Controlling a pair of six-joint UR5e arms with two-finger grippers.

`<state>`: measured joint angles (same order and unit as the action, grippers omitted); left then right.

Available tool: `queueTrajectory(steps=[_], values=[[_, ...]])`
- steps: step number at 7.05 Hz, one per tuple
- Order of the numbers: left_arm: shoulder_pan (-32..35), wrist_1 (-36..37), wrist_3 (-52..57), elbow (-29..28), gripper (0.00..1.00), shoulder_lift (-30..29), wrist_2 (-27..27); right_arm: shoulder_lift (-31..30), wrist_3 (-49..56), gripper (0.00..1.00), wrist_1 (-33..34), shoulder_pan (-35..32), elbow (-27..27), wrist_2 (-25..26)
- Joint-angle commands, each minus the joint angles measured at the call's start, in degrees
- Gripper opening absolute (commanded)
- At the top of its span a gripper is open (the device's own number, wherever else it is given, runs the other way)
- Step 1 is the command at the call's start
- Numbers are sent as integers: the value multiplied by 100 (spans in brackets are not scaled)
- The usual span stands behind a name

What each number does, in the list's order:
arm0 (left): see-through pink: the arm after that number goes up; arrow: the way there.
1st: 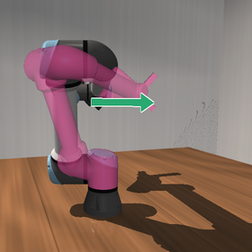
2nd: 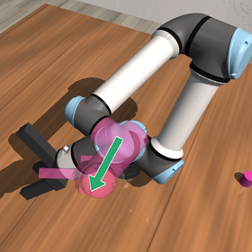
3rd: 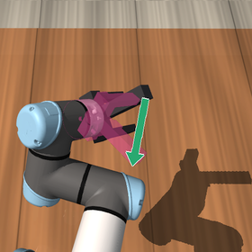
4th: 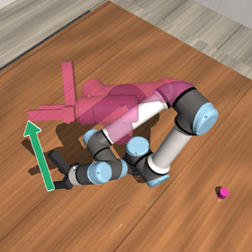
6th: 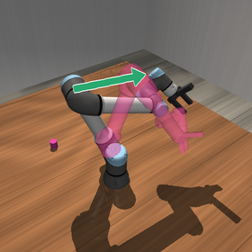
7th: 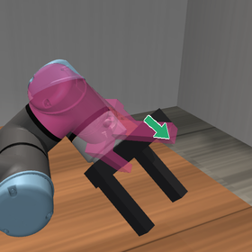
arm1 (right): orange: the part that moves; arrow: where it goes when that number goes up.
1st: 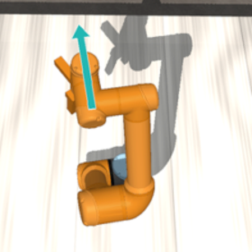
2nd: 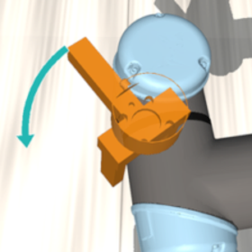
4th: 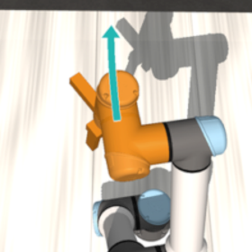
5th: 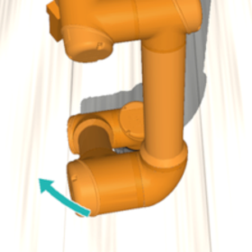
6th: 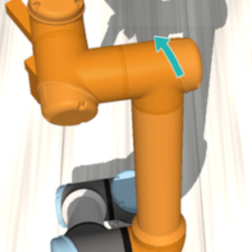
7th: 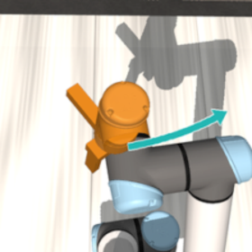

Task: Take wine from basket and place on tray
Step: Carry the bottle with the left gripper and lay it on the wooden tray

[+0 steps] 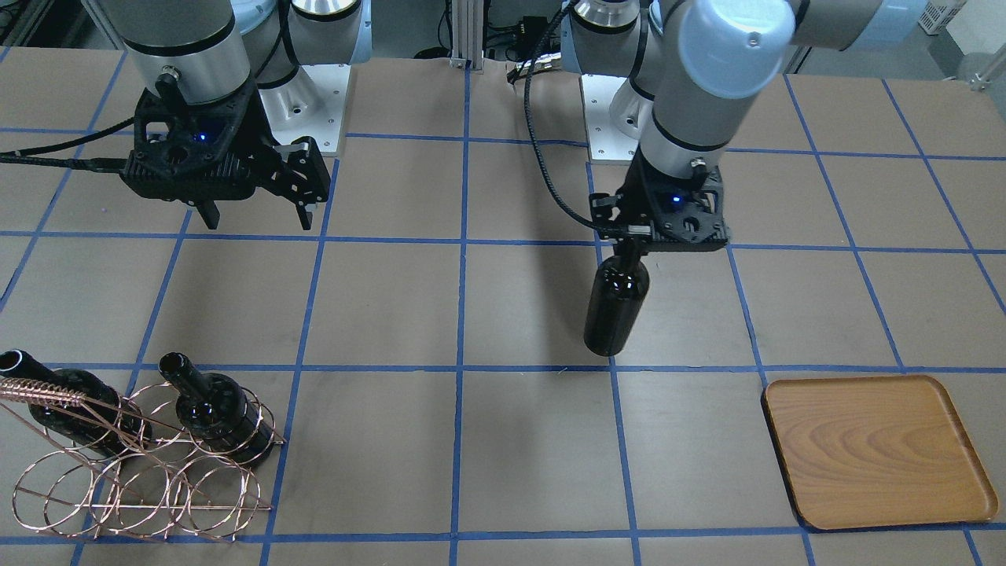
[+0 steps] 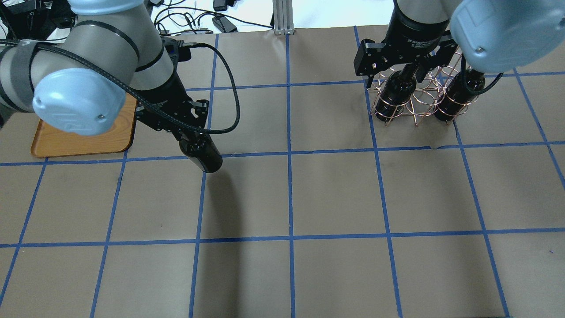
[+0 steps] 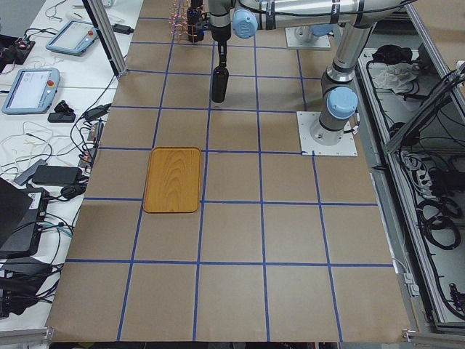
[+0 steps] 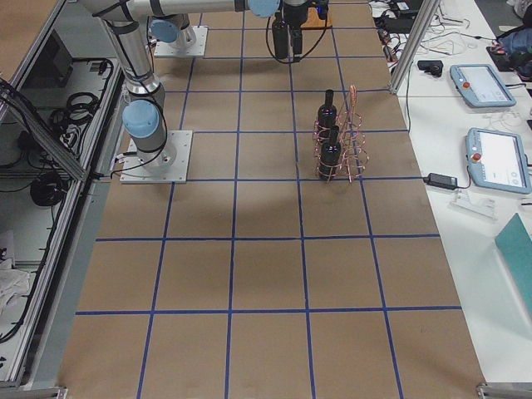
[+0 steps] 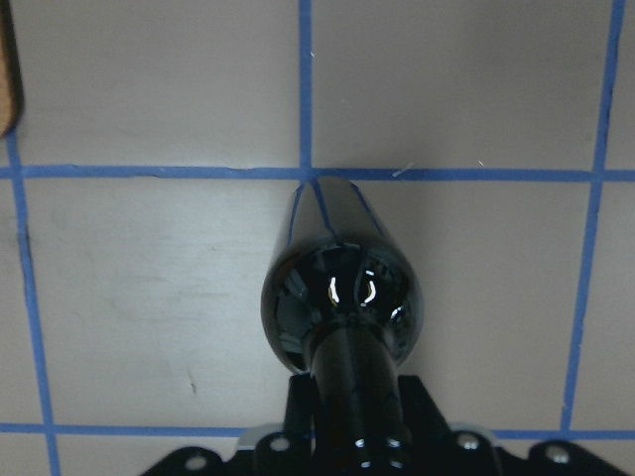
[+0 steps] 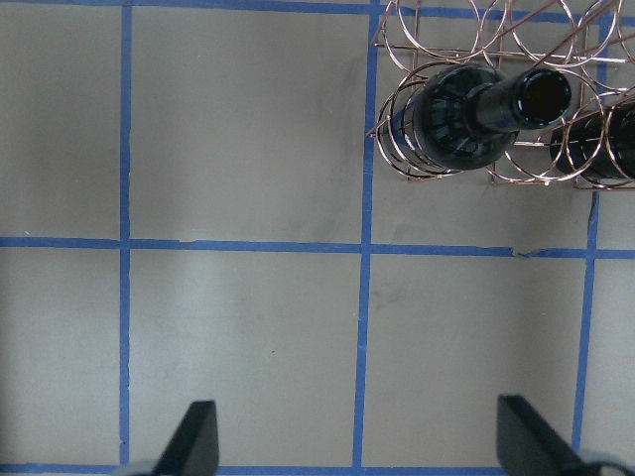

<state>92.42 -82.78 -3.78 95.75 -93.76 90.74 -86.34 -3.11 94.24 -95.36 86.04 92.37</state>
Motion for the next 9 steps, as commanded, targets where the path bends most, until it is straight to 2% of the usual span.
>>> queueTrajectory(steps=[1,3,5,7,9], values=[[-713,-245,717,-650,0,-273,66,-32,-14,100,-11,9,9,27],[-1284,-422,1062,-1223,0,-590,293,-15,-49,100,-37,0,27,44],[-2232,-353,2340,-1487,0,-967,269,-59,-6,100,-20,-9,27,45],[-2569,-353,2838,-2145,0,-1476,286,-59,-6,100,50,-9,27,62],[-3052,-186,2883,-2393,0,-1899,-229,-68,-6,100,85,-9,18,273]])
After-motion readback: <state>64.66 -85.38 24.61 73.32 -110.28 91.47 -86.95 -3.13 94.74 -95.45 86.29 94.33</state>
